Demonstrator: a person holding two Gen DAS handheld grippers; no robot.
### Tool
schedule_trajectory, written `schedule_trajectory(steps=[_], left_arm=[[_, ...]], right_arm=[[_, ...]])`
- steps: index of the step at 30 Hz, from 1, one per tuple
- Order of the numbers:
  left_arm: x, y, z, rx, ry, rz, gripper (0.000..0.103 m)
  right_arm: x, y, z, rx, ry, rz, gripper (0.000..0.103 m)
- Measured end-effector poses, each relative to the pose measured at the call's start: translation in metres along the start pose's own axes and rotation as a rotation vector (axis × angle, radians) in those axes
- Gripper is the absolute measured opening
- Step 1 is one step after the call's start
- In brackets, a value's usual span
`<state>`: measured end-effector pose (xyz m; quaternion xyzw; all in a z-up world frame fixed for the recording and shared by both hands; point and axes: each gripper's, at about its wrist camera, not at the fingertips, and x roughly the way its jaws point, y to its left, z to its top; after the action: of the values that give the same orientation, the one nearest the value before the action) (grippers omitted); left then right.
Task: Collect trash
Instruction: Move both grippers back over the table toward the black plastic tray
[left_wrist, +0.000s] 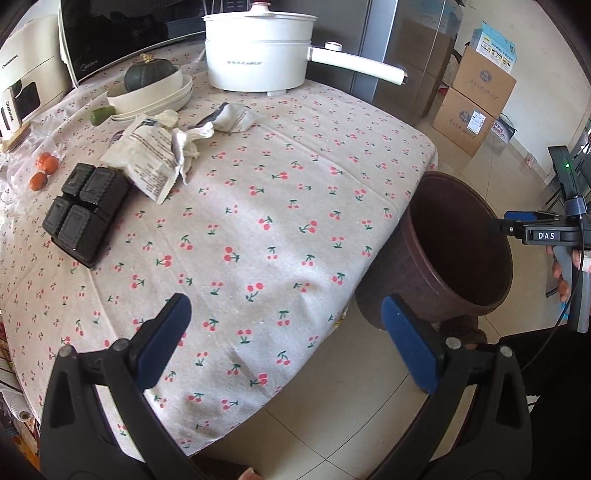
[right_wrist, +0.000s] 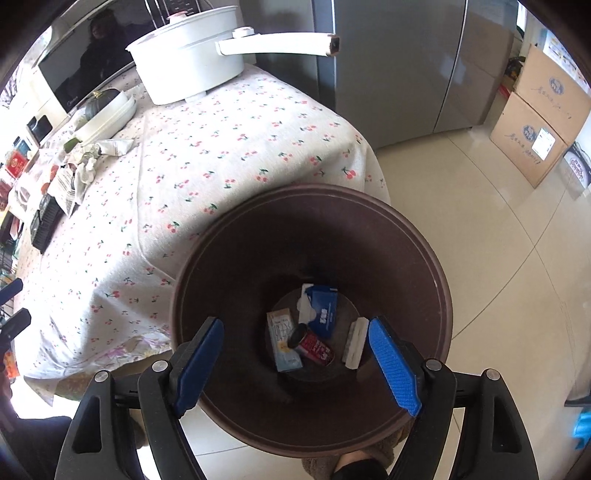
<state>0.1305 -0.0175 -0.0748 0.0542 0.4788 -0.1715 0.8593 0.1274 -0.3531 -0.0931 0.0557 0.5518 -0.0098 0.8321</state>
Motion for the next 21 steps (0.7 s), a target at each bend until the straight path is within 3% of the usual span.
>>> schedule_trajectory(steps=[15,21], left_arm=[[-0.015,0.08,-0.013,-0.148,-0.016,0.092,0.102],[-0.013,0.122,-0.012,-0.176,0.026,0.12,0.102]], right_arm=[[0.004,0.099,0.046,-0.124,-0.046,0.07,0.084],[0.014,0.138,0.058,-0.182,-0.04,0.089,0.084]])
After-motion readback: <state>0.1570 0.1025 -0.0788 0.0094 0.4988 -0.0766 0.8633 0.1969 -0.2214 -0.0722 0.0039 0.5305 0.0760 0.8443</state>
